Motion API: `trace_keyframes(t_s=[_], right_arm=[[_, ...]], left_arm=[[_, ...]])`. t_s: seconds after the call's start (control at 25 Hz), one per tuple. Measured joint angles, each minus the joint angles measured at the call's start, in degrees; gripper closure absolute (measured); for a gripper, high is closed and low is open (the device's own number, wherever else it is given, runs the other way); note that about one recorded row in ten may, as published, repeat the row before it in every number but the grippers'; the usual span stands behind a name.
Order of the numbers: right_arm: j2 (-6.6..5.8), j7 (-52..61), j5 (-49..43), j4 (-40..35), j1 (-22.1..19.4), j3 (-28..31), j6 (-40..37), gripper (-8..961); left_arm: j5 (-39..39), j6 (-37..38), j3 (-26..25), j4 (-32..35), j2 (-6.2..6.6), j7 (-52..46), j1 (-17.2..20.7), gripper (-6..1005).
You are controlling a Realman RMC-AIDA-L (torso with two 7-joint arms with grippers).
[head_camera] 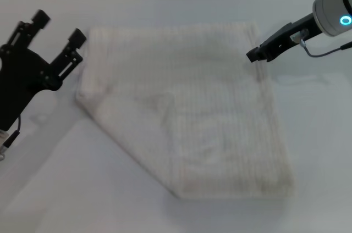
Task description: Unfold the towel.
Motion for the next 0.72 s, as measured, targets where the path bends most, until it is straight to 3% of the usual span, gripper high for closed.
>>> trace_keyframes(t_s=[0.16,0.2,0.4,0.56,0.72], right_arm=[[0.10,0.55,-0.08,0.04,-0.50,0.03,0.13,955],[0.10,0.55,-0.10,0.04,-0.58,0.05,0.17,955],[0.21,0.57,-0.22,-0.07,-1.27,0.09,1.03,955],[0.40,0.56,-0.42,0.00,-1.35,0.08,1.80,955],[0.52,0.56,-0.65,0.06,-1.53,0.01,2.21,954]], left_arm=[[0.03,-3.48,4.65,5.31,0.00,-9.59,-0.21,201],[0.02,-6.04,10.67,11.26,0.07,-20.25,-0.27,201],[3.27,-11.56,22.68,27.19,0.81,-46.15,-0.11,201],[13.32,-11.98,24.69,37.40,0.37,-59.08,-1.40,201],[22.12,-12.69,25.52,39.79,-0.04,-66.81,-4.93,201]])
